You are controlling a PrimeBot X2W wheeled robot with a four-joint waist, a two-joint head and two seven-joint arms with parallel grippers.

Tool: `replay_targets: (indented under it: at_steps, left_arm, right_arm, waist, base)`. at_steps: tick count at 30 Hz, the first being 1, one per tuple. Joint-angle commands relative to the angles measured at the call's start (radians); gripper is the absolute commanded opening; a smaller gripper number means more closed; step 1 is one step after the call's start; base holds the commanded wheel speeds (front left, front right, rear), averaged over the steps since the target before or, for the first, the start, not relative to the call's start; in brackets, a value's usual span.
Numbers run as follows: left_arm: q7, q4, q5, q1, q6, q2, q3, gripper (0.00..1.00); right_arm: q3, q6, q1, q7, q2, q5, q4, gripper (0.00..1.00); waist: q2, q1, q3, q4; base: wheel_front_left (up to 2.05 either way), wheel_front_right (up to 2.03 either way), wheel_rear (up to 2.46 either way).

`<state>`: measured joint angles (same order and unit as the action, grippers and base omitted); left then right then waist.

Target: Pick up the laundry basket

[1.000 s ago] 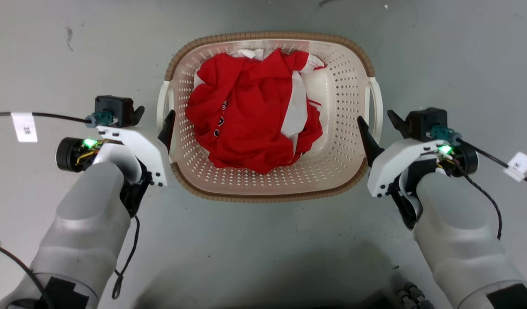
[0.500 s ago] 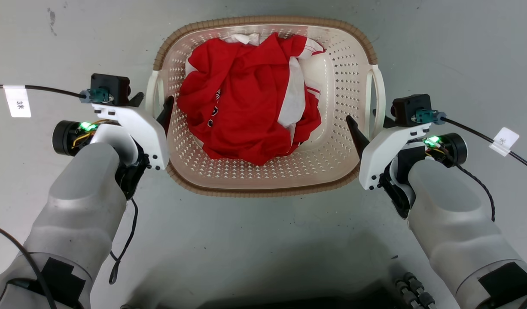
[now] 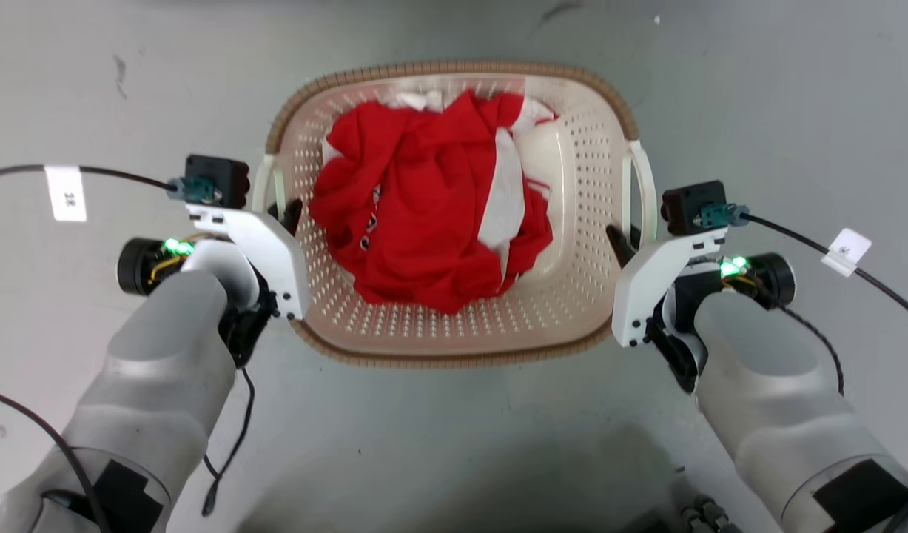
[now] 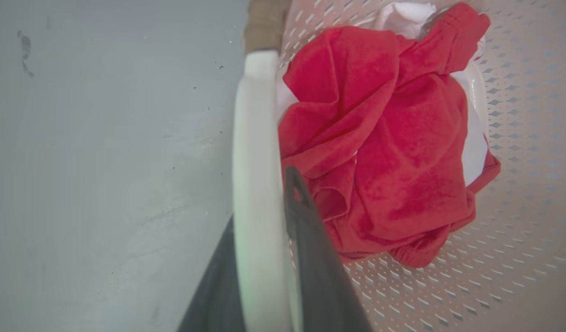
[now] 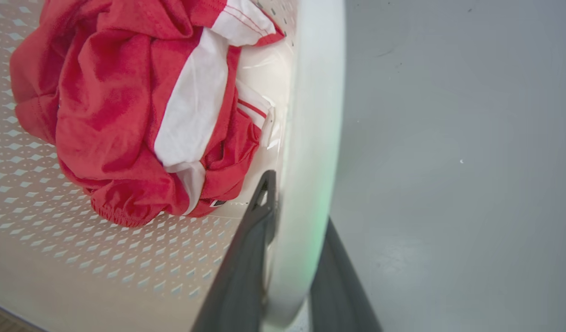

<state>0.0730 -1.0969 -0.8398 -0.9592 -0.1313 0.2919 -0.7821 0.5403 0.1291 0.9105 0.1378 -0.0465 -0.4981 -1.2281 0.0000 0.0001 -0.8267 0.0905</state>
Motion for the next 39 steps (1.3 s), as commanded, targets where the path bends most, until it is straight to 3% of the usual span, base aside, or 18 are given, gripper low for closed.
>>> replay_targets:
  at_steps: [1,11,17,39]
  left_arm:
    - [-0.008,0.000,-0.012,0.012,0.001,0.000,-0.018,0.00]
    - [-0.095,-0.003,-0.124,0.103,-0.001,-0.043,-0.102,0.00]
    - [-0.136,0.002,-0.201,0.172,-0.002,-0.039,-0.127,0.00]
    - [-0.451,-0.002,-0.381,0.216,-0.001,-0.008,-0.194,0.00]
  right_arm:
    - [0.018,0.003,-0.025,-0.029,-0.006,-0.021,0.001,0.00]
    - [0.107,0.004,-0.089,-0.192,0.000,-0.104,-0.008,0.00]
    - [0.137,0.004,-0.124,-0.283,-0.006,-0.150,-0.014,0.00]
    - [0.163,0.003,-0.126,-0.689,-0.049,-0.309,-0.039,0.00]
  waist:
    - [0.0000,-0.0001,0.051,-0.005]
    - [0.0000,-0.0001,0.279,-0.028]
    - [0.0000,-0.0001,0.422,-0.028]
    - [0.0000,-0.0001,0.683,-0.039]
  base:
    - [0.00,0.00,0.00]
    - [0.00,0.00,0.00]
    - [0.00,0.00,0.00]
    - [0.00,0.00,0.00]
